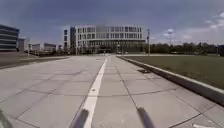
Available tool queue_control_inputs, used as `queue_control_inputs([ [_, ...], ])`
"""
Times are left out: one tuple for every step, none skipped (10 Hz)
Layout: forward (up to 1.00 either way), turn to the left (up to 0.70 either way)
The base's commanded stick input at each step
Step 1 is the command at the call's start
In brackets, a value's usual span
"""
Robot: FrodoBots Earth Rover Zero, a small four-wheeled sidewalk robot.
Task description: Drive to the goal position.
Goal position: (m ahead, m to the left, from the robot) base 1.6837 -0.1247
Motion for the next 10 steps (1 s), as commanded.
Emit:
queue_control_inputs([
  [0.06,0.00],
  [0.07,0.00],
  [0.06,0.00],
  [0.07,0.00],
  [0.07,0.00],
  [0.07,0.00],
  [0.07,0.00],
  [0.06,0.00],
  [0.07,0.00],
  [0.06,0.00],
])
